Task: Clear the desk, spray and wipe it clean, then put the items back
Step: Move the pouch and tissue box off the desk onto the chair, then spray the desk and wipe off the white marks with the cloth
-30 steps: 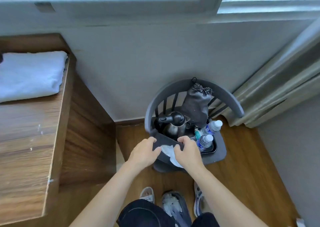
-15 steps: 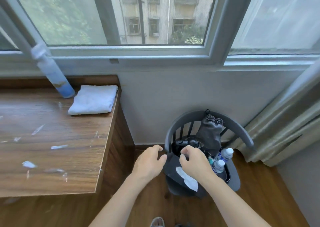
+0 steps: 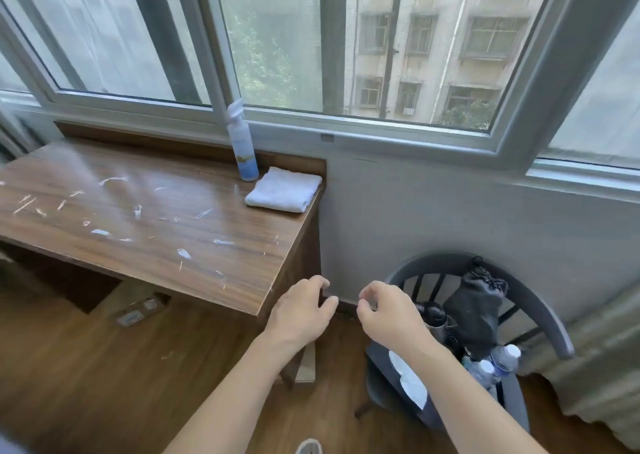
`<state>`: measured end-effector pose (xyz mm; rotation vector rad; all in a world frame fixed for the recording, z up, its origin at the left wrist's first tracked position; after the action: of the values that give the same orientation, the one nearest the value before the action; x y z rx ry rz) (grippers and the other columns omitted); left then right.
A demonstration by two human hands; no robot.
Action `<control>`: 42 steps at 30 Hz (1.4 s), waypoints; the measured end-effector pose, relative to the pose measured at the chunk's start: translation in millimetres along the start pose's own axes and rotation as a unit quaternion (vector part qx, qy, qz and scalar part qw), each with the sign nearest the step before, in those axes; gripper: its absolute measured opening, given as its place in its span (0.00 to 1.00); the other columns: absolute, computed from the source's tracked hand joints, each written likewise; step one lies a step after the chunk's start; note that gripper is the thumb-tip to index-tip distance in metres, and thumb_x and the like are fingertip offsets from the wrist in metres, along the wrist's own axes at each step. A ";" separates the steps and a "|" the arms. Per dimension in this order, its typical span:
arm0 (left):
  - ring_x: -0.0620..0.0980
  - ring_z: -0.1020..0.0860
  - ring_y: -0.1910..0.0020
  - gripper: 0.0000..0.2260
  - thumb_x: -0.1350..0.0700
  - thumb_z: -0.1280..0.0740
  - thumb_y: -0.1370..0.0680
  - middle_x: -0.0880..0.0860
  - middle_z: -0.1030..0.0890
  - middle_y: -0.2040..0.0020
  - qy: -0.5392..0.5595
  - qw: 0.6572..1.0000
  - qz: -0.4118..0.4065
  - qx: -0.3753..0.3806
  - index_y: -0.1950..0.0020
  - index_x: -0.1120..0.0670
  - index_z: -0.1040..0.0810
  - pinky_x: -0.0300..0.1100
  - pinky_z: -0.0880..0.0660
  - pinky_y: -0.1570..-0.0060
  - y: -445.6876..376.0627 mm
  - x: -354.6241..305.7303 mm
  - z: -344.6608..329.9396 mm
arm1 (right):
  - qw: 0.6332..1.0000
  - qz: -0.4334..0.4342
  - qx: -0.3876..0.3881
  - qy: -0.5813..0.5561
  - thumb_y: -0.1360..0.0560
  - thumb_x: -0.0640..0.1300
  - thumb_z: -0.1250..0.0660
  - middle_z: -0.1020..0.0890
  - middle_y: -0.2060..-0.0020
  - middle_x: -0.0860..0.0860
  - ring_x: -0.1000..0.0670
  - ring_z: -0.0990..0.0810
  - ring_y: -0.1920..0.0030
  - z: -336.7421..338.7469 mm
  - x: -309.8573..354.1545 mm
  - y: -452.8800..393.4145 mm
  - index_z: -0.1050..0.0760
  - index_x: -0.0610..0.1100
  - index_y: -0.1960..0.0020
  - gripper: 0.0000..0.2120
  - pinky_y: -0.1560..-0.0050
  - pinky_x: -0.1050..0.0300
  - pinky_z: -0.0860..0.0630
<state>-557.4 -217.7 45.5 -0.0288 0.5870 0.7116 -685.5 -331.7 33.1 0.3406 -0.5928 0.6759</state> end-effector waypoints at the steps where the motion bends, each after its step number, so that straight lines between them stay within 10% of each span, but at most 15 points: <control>1: 0.48 0.25 0.28 0.20 0.45 0.37 0.15 0.47 0.24 0.26 0.006 1.000 0.000 -0.006 0.24 0.47 0.29 0.46 0.27 0.31 3.4 4.3 7.2 | 1.000 0.007 0.002 0.000 0.19 0.48 0.36 0.20 0.50 0.55 0.54 0.21 0.52 -1.3 9.5 0.4 0.23 0.51 0.42 0.07 0.53 0.64 0.24; 25: 0.45 0.26 0.29 0.20 0.45 0.36 0.15 0.46 0.25 0.27 0.033 0.999 -0.016 -0.023 0.24 0.47 0.28 0.47 0.29 0.30 -141.0 230.1 198.7 | 0.999 0.016 0.017 -0.023 0.19 0.49 0.36 0.25 0.35 0.55 0.54 0.28 0.34 -124.2 264.6 -162.6 0.28 0.51 0.31 0.17 0.41 0.59 0.31; 35: 0.44 0.25 0.33 0.18 0.43 0.36 0.16 0.42 0.24 0.30 0.056 0.998 0.000 -0.042 0.26 0.43 0.27 0.43 0.28 0.35 -180.6 248.6 222.3 | 0.998 0.017 0.032 -0.046 0.19 0.47 0.37 0.24 0.36 0.53 0.57 0.29 0.41 -133.7 284.1 -201.1 0.27 0.48 0.32 0.16 0.45 0.61 0.34; 42: 0.46 0.24 0.34 0.19 0.46 0.34 0.17 0.46 0.22 0.31 0.057 0.996 -0.008 -0.075 0.26 0.46 0.26 0.45 0.26 0.34 -220.9 235.3 251.5 | 0.998 0.037 0.024 -0.049 0.17 0.47 0.39 0.29 0.56 0.60 0.58 0.28 0.58 -120.8 305.0 -240.1 0.26 0.48 0.37 0.11 0.60 0.63 0.29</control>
<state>-152.6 -188.4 97.6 -0.2140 0.6409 0.7409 -285.6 -303.4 99.8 0.3991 -0.6864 0.7481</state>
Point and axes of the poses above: each hand's wrist, its own y-axis away from the middle knuckle, its own z-axis out of the back of the hand, x = y × z, the point moved 3 cm from there along -y, towards the middle knuckle
